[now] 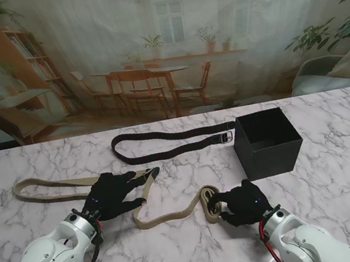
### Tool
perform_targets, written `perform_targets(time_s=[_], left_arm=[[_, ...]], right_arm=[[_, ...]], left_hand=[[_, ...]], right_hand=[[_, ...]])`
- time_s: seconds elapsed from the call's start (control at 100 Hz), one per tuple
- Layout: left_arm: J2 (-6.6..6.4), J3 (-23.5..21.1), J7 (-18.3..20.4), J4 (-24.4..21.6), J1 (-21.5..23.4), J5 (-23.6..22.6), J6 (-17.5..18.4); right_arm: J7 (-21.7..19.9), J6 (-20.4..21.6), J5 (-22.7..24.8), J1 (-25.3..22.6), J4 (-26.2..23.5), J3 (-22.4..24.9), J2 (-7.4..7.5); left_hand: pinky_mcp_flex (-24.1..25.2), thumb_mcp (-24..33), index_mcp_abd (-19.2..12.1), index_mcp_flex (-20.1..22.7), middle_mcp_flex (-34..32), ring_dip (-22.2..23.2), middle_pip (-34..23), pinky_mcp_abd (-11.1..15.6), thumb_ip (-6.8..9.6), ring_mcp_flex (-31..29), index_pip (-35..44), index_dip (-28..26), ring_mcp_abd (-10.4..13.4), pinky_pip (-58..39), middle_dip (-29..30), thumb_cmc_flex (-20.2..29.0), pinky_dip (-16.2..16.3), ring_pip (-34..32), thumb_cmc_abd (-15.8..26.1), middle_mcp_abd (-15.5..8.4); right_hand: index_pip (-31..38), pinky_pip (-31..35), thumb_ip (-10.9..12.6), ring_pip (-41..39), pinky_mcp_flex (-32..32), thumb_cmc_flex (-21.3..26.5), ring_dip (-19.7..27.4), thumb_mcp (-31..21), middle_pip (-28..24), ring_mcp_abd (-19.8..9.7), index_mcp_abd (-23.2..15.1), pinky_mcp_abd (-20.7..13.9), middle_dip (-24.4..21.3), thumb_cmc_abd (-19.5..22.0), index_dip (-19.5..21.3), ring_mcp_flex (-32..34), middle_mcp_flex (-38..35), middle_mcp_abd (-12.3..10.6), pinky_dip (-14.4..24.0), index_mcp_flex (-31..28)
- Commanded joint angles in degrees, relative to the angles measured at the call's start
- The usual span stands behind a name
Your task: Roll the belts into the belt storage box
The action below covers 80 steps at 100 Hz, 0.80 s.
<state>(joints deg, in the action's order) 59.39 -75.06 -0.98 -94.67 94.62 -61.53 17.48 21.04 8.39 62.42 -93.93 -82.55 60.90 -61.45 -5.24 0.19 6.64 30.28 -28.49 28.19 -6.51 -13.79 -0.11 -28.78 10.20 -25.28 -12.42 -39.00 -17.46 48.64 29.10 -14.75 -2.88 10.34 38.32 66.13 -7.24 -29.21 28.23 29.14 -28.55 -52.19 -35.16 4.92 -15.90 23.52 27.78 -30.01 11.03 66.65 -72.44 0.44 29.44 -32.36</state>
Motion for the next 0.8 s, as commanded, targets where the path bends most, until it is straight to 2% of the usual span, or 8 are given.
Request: perform_targets(time_s=[0.0, 0.26, 0.45, 0.57, 0.64, 0.69, 0.75, 0.79], left_arm=[[0.05, 0.21, 0.60, 0.19, -0.08, 0.01, 0.19], [0.06, 0.31, 0.42, 0.32, -0.19, -0.01, 0.24], [0.06, 0.28, 0.39, 0.33, -0.16, 0.00, 0.27], [0.05, 0.25, 0.29, 0.33, -0.14, -0.11, 0.30], [0.06, 0.24, 0.17, 0.36, -0.14, -0.13, 0.32], [0.07, 0.26, 0.12, 0.39, -0.15, -0.10, 0.31], [0.07, 0.28, 0.11, 0.42, -0.17, -0.09, 0.35], [0.07, 0.29, 0.11, 0.43, -0.18, -0.08, 0.36]], right_arm=[[0.30, -0.04, 0.16, -1.00, -0.50, 0.93, 0.68], [1.09, 1.33, 3.91, -4.33, -5.30, 5.59, 1.08], [3.35, 0.79, 6.24, -4.10, -5.22, 7.22, 1.30], [0.41, 0.42, 7.01, -3.99, -5.92, 7.89, 1.61], [-0.95, 0.01, 7.89, -3.89, -6.30, 7.64, 1.86], [-1.63, 0.07, 8.35, -3.52, -6.23, 7.16, 2.03], [-3.60, 0.20, 8.73, -3.13, -6.45, 6.57, 2.27], [-4.46, 0.37, 8.81, -2.59, -6.28, 5.93, 2.39]], left_hand=[[0.84, -1.67, 0.57, 0.10, 1.48, 0.17, 0.21, -1.81, -0.52, 1.59, 0.07, -0.64, -0.23, 1.56, -0.25, 0.27, 0.80, 1.01, 2.46, 0.17], [0.82, -1.66, 0.51, 0.15, 1.47, 0.19, 0.18, -1.82, -0.52, 1.52, 0.11, -0.65, -0.17, 1.48, -0.26, 0.31, 0.83, 0.96, 2.51, 0.18], [0.85, -1.69, 0.60, 0.14, 1.46, 0.18, 0.16, -1.87, -0.53, 1.60, 0.11, -0.65, -0.26, 1.49, -0.27, 0.28, 0.81, 0.99, 2.52, 0.18], [0.86, -1.70, 0.59, 0.09, 1.51, 0.19, 0.17, -1.85, -0.53, 1.53, 0.09, -0.64, -0.21, 1.49, -0.26, 0.29, 0.81, 0.96, 2.54, 0.19], [0.85, -1.71, 0.57, 0.12, 1.48, 0.20, 0.16, -1.82, -0.53, 1.51, 0.10, -0.64, -0.18, 1.48, -0.26, 0.27, 0.81, 0.95, 2.52, 0.28], [0.87, -1.69, 0.60, 0.08, 1.54, 0.19, 0.18, -1.82, -0.53, 1.57, 0.09, -0.64, -0.18, 1.48, -0.25, 0.28, 0.81, 0.97, 2.58, 0.12], [0.86, -1.72, 0.59, 0.07, 1.56, 0.19, 0.18, -1.80, -0.54, 1.56, 0.08, -0.64, -0.20, 1.48, -0.25, 0.21, 0.81, 0.97, 2.59, 0.15], [0.88, -1.74, 0.58, 0.05, 1.58, 0.19, 0.20, -1.84, -0.54, 1.57, 0.08, -0.63, -0.19, 1.50, -0.24, 0.18, 0.80, 0.97, 2.57, 0.23]], right_hand=[[-0.63, 1.22, 1.61, 1.28, -0.62, -2.17, -0.39, 0.61, 0.64, 0.92, 3.70, -0.87, -0.42, 1.39, 1.37, -0.27, 1.93, 0.21, 0.99, 2.81], [-1.72, 1.93, 2.00, 1.42, -0.65, -3.45, -0.54, 2.21, 1.02, 1.10, 5.56, -1.74, -0.65, 3.31, 1.45, -1.55, 4.52, 0.49, 1.02, 6.03], [-1.79, 1.95, 2.36, 1.64, -0.78, -1.46, -0.51, 2.61, 1.70, 0.83, 3.06, -1.96, -1.04, 4.88, 1.68, -2.48, 6.25, 0.49, 0.74, 6.34], [-3.27, 1.28, 2.60, 3.86, -2.54, -0.16, 0.17, 2.46, 7.82, 0.31, -0.67, -2.68, -3.25, 4.32, 1.31, -7.15, 18.22, 1.97, 0.51, 10.89], [-3.69, 0.69, 3.08, 5.92, -3.78, 0.28, 0.91, 1.56, 10.13, 0.32, -0.53, -2.99, -4.43, 3.48, 1.13, -11.18, 25.52, 2.92, 0.41, 12.99], [-3.74, -0.24, 3.51, 8.33, -4.85, 0.52, 2.19, 0.00, 10.94, 0.40, 0.53, -3.00, -5.81, 2.46, 0.92, -14.81, 31.20, 3.73, 0.20, 14.08], [-4.60, -2.08, 4.32, 11.70, -6.61, 1.12, 4.92, -3.09, 12.03, 0.57, 5.33, -2.94, -8.93, 1.30, -0.01, -20.71, 40.25, 5.00, -0.30, 16.75], [-4.94, -2.66, 4.79, 12.29, -7.26, 1.84, 5.86, -4.99, 11.96, 0.43, 7.72, -3.52, -10.30, 0.29, -0.36, -22.77, 43.33, 5.15, -0.43, 18.04]])
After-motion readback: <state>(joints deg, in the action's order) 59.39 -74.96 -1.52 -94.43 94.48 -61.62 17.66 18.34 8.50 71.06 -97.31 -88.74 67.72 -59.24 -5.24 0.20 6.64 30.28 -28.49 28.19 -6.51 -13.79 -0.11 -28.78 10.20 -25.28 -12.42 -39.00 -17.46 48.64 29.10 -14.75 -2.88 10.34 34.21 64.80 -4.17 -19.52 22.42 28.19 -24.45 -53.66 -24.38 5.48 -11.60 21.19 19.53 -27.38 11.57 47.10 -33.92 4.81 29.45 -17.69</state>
